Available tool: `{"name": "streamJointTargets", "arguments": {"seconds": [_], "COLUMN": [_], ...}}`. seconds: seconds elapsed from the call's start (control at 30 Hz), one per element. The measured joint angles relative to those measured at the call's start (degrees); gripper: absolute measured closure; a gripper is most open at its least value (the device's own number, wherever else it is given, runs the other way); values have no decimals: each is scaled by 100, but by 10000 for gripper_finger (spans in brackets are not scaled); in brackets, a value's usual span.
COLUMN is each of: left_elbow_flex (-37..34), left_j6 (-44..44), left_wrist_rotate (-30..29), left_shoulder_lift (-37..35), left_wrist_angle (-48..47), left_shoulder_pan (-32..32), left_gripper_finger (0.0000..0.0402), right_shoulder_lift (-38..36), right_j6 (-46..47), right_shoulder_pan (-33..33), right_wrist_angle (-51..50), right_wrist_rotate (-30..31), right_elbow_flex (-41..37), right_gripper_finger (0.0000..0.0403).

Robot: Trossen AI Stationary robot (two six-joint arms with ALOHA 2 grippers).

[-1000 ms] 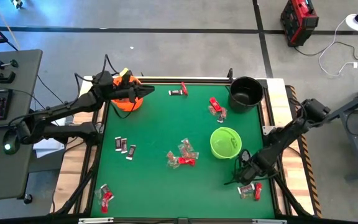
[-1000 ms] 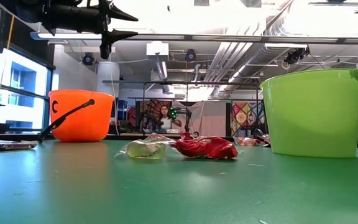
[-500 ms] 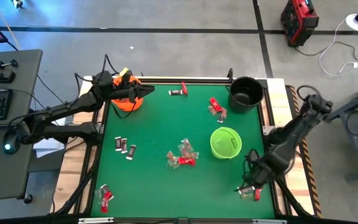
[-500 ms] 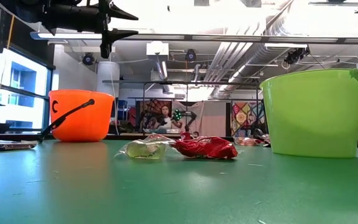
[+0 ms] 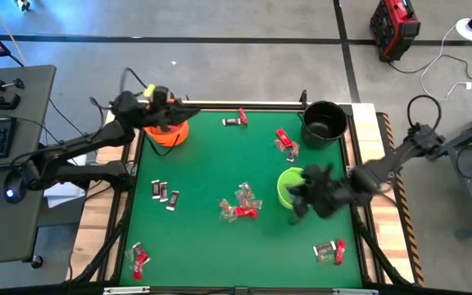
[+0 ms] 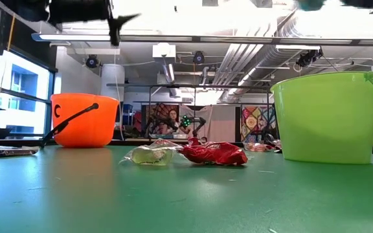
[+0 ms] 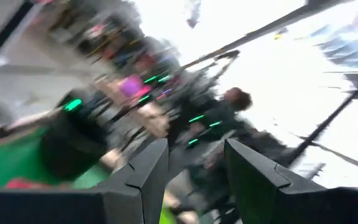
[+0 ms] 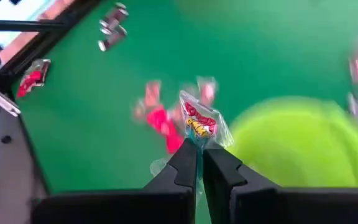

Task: Sort candy by brand, put in halloween buckets
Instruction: Put the blue gummy into the orange bucket

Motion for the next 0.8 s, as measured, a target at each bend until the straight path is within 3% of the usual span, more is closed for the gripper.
{"name": "streamJointTargets", "arguments": {"seconds": [0.17, 0.33, 0.47, 0.6, 0.8], "left_elbow_flex": [621, 1234, 1498, 1524, 1522], "left_j6": [-11, 134, 317, 443, 453], "left_wrist_rotate": [217, 218, 161, 92, 72], "left_shoulder_lift": [-213, -516, -746, -892, -876], "left_wrist_angle": [336, 341, 343, 297, -40], "left_shoulder_pan": [-31, -115, -185, -204, -204], "left_gripper_finger": [255, 255, 255, 255, 255], "right_shoulder_lift": [434, 1204, 1990, 2906, 4346], "right_j6": [-2886, -4618, -5123, -5052, -4990], "right_shoulder_pan": [-1426, -2697, -3377, -3811, -4103], "right_wrist_angle": [1827, 3900, 5431, 6474, 6893], "right_wrist_rotate": [-468, -1886, -2690, -3313, -3573], "right_elbow_flex": [-3, -3, 58, 431, 1858], "right_gripper_finger": [401, 402, 402, 402, 402]}}
